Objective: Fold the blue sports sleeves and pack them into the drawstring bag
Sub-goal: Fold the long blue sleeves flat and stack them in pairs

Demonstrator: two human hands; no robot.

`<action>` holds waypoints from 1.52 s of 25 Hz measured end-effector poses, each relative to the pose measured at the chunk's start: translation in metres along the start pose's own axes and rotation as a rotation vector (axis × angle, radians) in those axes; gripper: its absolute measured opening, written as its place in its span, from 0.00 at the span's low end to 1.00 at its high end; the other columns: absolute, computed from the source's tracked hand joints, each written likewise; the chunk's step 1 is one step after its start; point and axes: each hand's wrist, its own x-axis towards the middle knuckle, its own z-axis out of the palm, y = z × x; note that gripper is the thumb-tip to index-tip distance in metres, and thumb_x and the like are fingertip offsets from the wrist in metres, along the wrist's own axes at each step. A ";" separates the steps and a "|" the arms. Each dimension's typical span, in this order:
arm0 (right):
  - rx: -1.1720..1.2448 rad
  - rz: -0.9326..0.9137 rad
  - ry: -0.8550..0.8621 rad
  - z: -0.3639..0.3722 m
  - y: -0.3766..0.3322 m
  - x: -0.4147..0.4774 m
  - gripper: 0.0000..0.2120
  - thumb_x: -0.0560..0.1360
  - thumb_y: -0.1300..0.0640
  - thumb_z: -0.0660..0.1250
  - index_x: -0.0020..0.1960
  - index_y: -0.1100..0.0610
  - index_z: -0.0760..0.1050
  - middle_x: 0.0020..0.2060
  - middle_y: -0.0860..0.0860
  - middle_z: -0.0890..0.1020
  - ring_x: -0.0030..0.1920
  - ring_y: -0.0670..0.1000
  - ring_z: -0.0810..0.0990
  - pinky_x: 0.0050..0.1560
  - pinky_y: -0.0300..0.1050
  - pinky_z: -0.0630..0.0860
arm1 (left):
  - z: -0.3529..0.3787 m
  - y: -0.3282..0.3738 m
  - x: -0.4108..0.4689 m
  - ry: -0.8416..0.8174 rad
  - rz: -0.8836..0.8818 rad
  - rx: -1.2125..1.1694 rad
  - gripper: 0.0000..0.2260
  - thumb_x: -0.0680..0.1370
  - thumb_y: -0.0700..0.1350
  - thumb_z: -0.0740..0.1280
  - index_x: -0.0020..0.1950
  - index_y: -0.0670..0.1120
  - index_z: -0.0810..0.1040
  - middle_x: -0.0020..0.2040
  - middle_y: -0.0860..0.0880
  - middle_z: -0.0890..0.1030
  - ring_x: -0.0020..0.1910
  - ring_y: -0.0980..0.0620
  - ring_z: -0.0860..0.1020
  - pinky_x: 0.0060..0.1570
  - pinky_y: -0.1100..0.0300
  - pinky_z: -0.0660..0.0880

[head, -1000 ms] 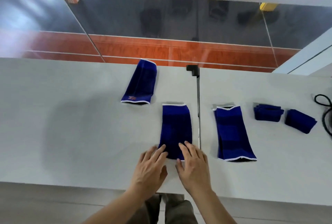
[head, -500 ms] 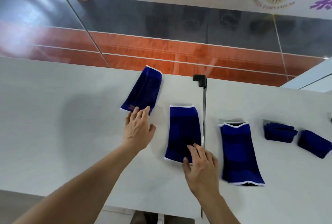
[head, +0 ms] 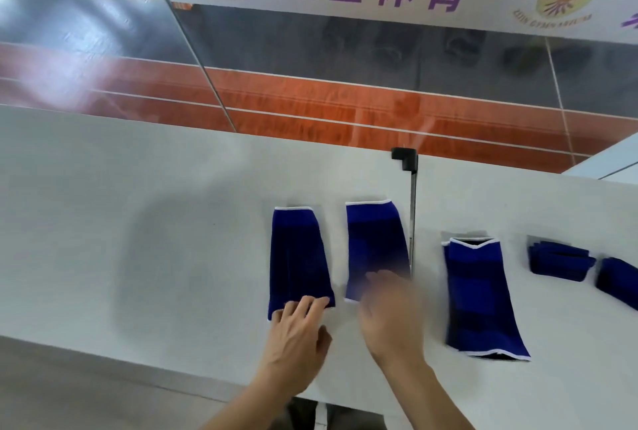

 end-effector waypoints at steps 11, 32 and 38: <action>0.025 0.009 -0.093 0.027 -0.054 -0.037 0.18 0.70 0.46 0.76 0.55 0.52 0.79 0.44 0.49 0.82 0.43 0.50 0.79 0.46 0.46 0.77 | -0.063 -0.069 0.111 0.028 -0.084 0.178 0.22 0.83 0.50 0.55 0.78 0.54 0.61 0.79 0.51 0.60 0.77 0.43 0.57 0.70 0.46 0.59; 0.378 -0.022 -0.142 -0.004 -0.095 -0.066 0.09 0.76 0.55 0.68 0.55 0.47 0.72 0.47 0.44 0.81 0.46 0.45 0.78 0.56 0.42 0.77 | -0.109 -0.066 0.067 0.227 -0.545 -1.179 0.07 0.76 0.36 0.64 0.51 0.43 0.78 0.42 0.44 0.82 0.36 0.48 0.83 0.38 0.54 0.82; 1.001 0.320 -0.043 -0.067 -0.049 -0.041 0.11 0.80 0.65 0.60 0.54 0.50 0.73 0.42 0.47 0.82 0.42 0.48 0.81 0.37 0.42 0.80 | -0.122 -0.052 0.091 0.008 -0.230 -0.882 0.09 0.71 0.42 0.68 0.49 0.49 0.82 0.46 0.47 0.83 0.45 0.52 0.80 0.48 0.54 0.78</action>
